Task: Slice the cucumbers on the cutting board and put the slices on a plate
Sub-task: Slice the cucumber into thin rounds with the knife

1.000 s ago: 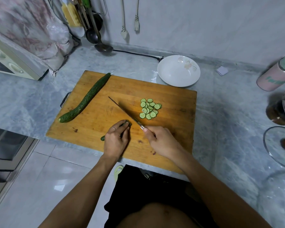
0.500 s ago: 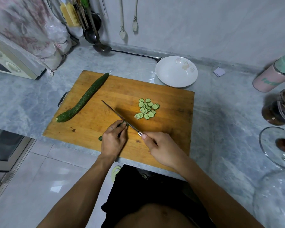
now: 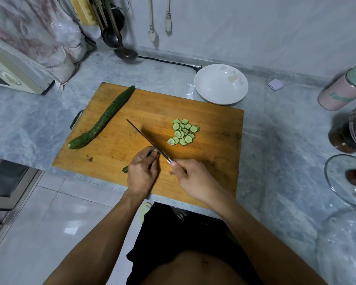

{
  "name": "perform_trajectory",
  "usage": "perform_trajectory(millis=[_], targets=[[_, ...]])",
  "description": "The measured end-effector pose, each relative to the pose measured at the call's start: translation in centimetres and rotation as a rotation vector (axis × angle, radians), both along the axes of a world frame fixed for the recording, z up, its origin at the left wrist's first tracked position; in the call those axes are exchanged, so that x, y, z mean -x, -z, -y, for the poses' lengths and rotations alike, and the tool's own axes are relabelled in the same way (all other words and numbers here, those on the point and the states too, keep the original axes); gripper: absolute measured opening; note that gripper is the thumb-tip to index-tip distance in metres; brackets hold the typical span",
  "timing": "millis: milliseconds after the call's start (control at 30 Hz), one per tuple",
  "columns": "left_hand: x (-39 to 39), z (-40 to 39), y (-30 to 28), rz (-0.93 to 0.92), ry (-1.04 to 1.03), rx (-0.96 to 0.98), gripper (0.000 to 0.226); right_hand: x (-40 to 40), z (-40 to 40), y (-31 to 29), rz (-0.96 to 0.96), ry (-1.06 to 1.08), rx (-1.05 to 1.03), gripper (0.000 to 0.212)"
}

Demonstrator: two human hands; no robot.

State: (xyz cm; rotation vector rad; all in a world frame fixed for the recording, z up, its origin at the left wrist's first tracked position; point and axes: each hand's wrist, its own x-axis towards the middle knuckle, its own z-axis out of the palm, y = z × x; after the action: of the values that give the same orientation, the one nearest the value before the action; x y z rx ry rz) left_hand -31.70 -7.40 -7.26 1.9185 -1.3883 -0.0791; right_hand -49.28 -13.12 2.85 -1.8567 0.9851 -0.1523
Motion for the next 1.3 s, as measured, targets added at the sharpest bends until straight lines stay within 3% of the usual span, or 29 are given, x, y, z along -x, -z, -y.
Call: perform_trajectory(millis=[1000,1300], targets=[[0.6,-0.3,-1.1,-0.032,-0.026,0.015,0.019,2.4,-0.8,-1.6,0.017,-0.047,0.065,0.036],[-0.1,-0.5,-0.6,-0.062,-0.005,-0.013,0.025,2.0,-1.1,-2.0,-0.003,0.011,-0.015,0.034]])
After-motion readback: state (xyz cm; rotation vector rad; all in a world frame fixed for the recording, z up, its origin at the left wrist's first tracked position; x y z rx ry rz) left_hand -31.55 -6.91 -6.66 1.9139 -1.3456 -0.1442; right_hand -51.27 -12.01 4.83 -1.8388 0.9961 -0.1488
